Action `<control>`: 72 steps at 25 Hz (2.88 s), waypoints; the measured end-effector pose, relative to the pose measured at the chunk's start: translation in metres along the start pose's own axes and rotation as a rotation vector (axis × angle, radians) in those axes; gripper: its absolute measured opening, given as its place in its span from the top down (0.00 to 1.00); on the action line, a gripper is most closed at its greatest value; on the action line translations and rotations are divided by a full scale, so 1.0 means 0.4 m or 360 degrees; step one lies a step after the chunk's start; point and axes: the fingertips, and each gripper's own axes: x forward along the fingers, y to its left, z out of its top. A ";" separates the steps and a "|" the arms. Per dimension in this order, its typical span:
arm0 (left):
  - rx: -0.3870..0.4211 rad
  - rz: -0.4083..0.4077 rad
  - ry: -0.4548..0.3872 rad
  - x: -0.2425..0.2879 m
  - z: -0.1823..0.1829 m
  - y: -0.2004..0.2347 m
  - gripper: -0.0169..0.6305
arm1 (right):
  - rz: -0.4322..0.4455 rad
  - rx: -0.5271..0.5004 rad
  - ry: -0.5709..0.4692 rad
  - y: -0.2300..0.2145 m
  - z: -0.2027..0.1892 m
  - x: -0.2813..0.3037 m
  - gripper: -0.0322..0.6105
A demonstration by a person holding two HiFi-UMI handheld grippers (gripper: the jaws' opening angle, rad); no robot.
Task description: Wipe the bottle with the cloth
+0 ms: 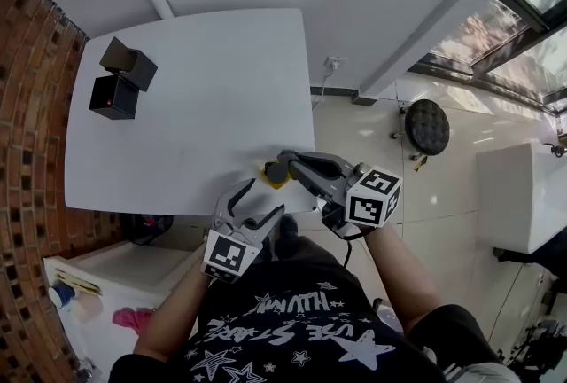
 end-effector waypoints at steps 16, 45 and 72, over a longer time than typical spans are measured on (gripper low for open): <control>-0.0096 0.0144 -0.0002 0.017 0.003 -0.021 0.48 | -0.0045 0.0084 0.0193 -0.095 -0.119 0.049 0.89; -0.0314 0.1225 0.0025 0.090 0.038 0.087 0.44 | -0.0130 0.0046 0.0091 -0.142 -0.090 -0.052 0.89; 0.0254 -0.0133 -0.0037 0.079 0.018 0.042 0.53 | -0.0145 0.0083 0.0012 -0.077 -0.079 -0.029 0.89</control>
